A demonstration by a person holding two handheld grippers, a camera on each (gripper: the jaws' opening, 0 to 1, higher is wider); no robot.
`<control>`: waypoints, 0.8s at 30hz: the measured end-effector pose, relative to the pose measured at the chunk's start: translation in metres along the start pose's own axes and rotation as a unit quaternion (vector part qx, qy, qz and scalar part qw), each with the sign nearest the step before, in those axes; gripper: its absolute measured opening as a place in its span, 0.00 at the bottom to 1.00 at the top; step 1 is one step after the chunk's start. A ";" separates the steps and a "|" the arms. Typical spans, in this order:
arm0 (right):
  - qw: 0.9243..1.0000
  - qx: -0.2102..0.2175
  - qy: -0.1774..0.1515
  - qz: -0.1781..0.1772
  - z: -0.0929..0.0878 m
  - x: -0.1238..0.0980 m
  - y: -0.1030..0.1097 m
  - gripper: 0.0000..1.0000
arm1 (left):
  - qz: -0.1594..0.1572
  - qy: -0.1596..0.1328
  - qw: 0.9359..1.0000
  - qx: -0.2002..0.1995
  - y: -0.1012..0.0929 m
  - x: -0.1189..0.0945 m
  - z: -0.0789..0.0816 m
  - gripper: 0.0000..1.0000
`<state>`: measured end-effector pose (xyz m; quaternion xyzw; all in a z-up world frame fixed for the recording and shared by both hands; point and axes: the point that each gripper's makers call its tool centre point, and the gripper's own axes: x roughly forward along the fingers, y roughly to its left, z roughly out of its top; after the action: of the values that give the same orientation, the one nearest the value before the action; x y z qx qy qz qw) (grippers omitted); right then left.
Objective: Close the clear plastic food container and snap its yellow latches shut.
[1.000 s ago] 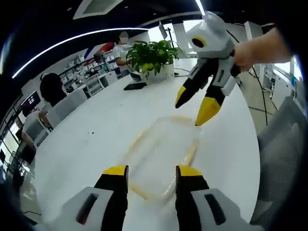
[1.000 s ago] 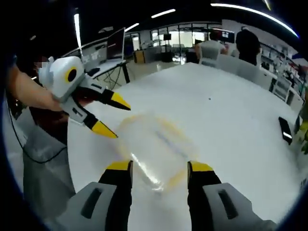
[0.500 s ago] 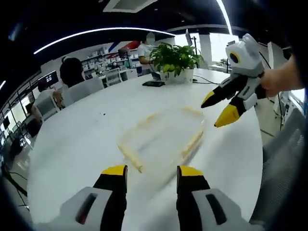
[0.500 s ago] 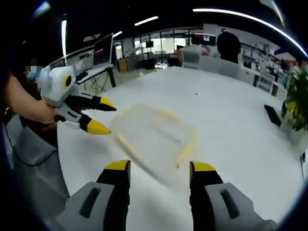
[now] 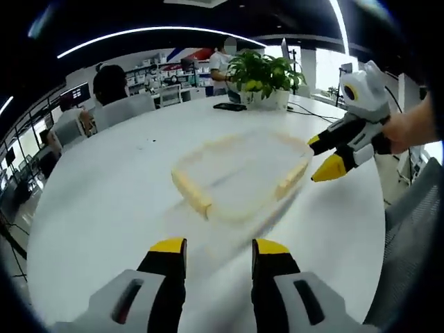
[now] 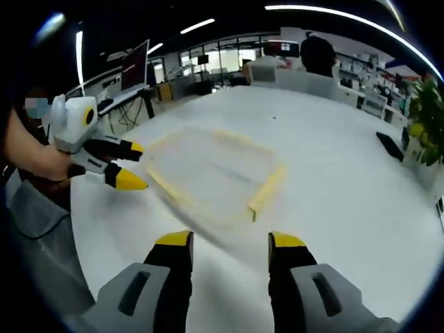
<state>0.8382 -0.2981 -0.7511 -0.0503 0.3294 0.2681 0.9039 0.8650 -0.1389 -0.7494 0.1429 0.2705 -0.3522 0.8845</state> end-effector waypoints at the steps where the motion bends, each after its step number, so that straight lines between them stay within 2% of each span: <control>1: 1.000 -0.001 0.001 -0.001 -0.001 0.002 -0.001 0.39 | -0.003 -0.001 1.000 -0.004 0.000 0.001 0.001 0.27; 10: 1.000 -0.004 -0.010 0.001 0.003 0.008 -0.002 0.33 | -0.013 0.001 1.000 0.012 -0.003 0.009 0.006 0.27; 15: 1.000 -0.010 -0.015 0.007 0.006 0.009 0.001 0.28 | -0.022 -0.005 1.000 0.017 -0.009 0.010 0.010 0.23; 24: 1.000 -0.020 -0.012 0.006 0.010 0.010 0.002 0.28 | -0.022 -0.004 0.999 0.027 -0.011 0.012 0.010 0.20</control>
<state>0.8495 -0.2894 -0.7496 -0.0633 0.3131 0.2810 0.9050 0.8683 -0.1574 -0.7485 0.1596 0.2607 -0.3795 0.8732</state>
